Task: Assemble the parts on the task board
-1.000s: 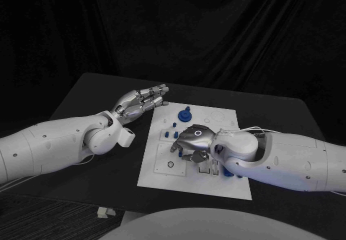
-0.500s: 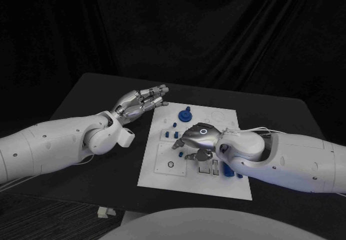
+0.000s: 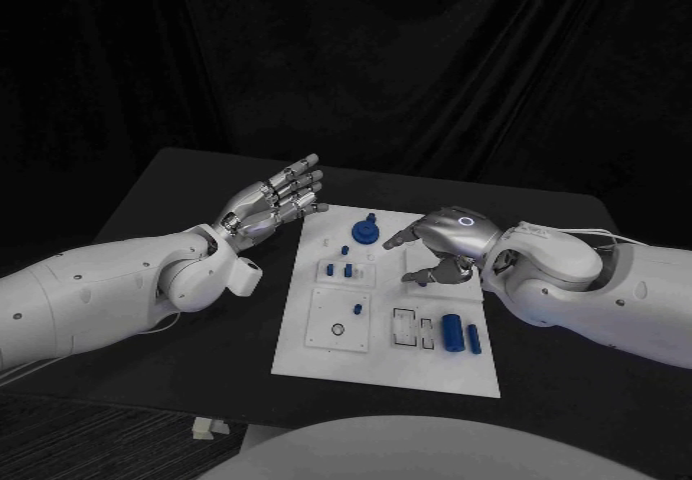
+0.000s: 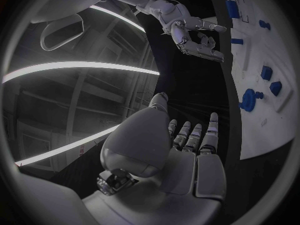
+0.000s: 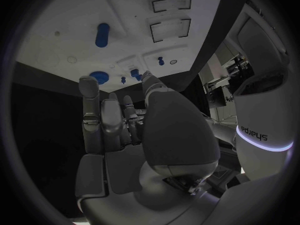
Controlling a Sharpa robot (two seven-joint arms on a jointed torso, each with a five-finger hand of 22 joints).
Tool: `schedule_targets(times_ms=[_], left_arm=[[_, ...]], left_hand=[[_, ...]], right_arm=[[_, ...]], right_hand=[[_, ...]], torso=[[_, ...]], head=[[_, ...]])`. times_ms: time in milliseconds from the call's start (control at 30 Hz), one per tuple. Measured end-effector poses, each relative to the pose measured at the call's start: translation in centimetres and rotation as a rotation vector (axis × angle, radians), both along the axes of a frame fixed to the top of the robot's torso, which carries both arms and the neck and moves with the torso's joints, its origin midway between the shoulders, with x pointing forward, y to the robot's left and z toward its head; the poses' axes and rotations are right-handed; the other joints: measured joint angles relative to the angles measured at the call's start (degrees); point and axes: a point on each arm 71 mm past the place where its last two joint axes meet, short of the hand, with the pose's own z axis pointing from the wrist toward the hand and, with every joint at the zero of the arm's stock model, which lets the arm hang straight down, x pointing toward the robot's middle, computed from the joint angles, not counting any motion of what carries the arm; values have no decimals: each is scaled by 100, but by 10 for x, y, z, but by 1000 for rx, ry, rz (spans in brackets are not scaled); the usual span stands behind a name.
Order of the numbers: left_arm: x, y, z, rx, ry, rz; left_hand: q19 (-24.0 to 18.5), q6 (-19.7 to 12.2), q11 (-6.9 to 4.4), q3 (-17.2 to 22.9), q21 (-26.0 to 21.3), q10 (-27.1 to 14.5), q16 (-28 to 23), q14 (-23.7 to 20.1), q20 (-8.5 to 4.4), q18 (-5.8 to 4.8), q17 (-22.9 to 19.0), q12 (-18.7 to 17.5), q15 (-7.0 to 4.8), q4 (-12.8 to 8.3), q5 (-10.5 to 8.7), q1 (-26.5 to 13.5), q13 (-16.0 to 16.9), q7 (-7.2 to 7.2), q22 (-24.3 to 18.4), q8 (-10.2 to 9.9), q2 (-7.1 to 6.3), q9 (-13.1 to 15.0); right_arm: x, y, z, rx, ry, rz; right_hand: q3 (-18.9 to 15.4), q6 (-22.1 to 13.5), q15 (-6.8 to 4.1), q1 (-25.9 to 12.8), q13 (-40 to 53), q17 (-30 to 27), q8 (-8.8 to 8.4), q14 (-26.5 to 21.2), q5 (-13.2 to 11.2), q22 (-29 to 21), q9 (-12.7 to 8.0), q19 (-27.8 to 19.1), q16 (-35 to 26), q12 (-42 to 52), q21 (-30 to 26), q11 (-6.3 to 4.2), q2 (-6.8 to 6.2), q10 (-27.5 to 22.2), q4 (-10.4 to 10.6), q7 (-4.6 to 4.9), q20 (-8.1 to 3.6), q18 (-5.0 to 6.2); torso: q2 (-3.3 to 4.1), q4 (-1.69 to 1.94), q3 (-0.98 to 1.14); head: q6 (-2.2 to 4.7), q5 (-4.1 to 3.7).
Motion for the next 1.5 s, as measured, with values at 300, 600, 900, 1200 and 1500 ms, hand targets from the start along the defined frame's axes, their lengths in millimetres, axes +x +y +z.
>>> schedule_targets(times_ms=[300, 600, 900, 1200, 1500], left_arm=[[0, 2, -1, 4, 1, 6], [0, 4, -2, 9, 0, 16], [0, 5, -2, 14, -7, 33], [0, 6, -2, 21, -13, 49], [1, 7, -3, 29, -20, 68]], left_hand=[[-133, -491, -31, -347, 0, -31, -111, -130, 10, -1, -41, -326, 69, 42, -1125, -605, -34, -527, -243, -63, 186, -72], [-456, -506, -90, -626, -146, -130, -278, -356, -20, -140, -98, -570, -38, 50, -2173, -1139, -61, -471, -634, -63, 150, -81], [-1126, -495, -256, -595, -466, -178, -289, -412, -226, -138, -120, -723, -284, 42, -2516, -1426, -83, -386, -2000, -63, -19, -81], [-1176, -458, -585, -479, -488, -212, -289, -414, -340, -47, -120, -964, -447, 48, -2516, -1496, -113, -391, -2176, -63, -88, -78], [-1199, -363, -690, -371, -488, -195, -289, -403, -567, -43, -120, -1033, -560, 43, -2449, -1544, -129, -170, -2237, -63, -202, -57]], right_arm=[[8, -36, -13, 39, 126, -138], [7, -43, -24, 18, 156, -154], [8, -41, -34, -15, 163, -142], [9, -36, -41, -32, 168, -132], [10, -31, -46, -46, 162, -118]], right_hand=[[-1, -28, 29, 58, 1, 19, 0, -12, 15, -1, -3, 8, 18, 20, 0, 0, 32, 0, -1, 8, 8, 0], [-1, 299, 29, 103, 13, 37, 34, -12, -35, -1, 31, 29, 51, 201, 0, -25, 77, 121, -1, 129, 29, 0], [26, 596, 70, 210, 13, 36, 117, -12, -78, -2, 55, 51, 85, 370, 0, -52, 184, 342, -29, 426, 50, 0], [151, 993, 70, 415, 19, 39, 184, -12, 220, -2, 79, 71, 111, 538, 29, -75, 389, 646, -362, 537, 70, -1], [287, 1255, 32, 504, 16, 137, 212, 76, 236, -3, 89, 183, 199, 576, 285, -156, 478, 938, -529, 523, 19, -1]], torso=[[13, 1, 13], [16, 14, 16], [18, 14, 7], [20, 17, 7], [18, 17, 4]], head=[[0, -40], [0, -93], [0, -111], [0, -91], [0, -87]])
